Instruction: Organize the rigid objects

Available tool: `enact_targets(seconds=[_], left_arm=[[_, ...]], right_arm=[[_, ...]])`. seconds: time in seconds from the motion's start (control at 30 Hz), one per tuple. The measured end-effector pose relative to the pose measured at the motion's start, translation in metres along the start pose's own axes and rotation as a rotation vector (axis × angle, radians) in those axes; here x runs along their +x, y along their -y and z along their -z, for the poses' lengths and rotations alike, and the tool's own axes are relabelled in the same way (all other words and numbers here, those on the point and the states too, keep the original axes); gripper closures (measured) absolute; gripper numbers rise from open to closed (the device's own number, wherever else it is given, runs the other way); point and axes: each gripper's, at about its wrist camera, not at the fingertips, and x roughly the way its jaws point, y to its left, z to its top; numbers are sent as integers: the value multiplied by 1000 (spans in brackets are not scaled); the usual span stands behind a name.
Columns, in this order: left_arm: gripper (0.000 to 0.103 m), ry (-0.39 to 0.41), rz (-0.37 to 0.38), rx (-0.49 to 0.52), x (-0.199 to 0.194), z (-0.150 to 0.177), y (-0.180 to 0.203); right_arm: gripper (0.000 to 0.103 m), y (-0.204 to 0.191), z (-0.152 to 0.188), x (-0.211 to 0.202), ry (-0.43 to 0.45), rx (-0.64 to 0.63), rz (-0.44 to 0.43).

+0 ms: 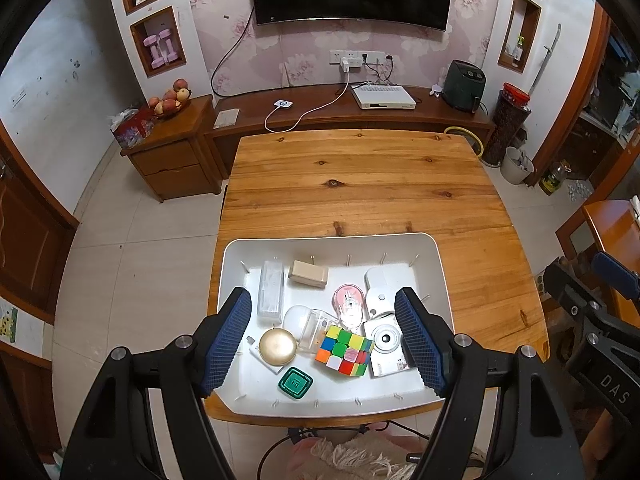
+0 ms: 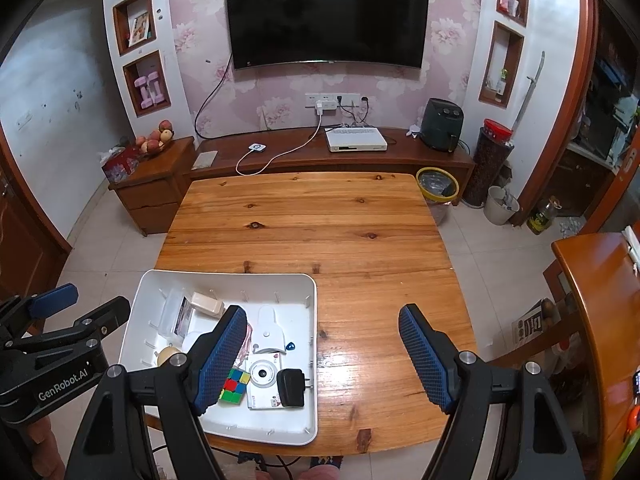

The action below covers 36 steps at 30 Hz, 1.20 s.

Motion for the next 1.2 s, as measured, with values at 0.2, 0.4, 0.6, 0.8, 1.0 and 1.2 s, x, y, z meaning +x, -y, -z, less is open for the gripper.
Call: enact_targets(seconds=[0.2, 0.4, 0.6, 0.8, 1.0, 1.2], left_arm=[[26, -3, 1, 2, 1, 0, 1], [26, -3, -2, 0, 1, 0, 2], [26, -10, 7, 3, 4, 4, 1], [26, -13, 10, 9, 7, 5, -1], [26, -14, 10, 8, 6, 6, -1], [26, -23, 6, -1, 7, 7, -2]], right_arm=[[24, -1, -1, -2, -4, 14, 7], [24, -1, -1, -2, -5, 15, 6], [24, 0, -1, -1, -5, 16, 5], [24, -1, -1, 1, -8, 18, 5], [24, -1, -1, 1, -11, 19, 6], [24, -5, 2, 5, -18, 22, 8]])
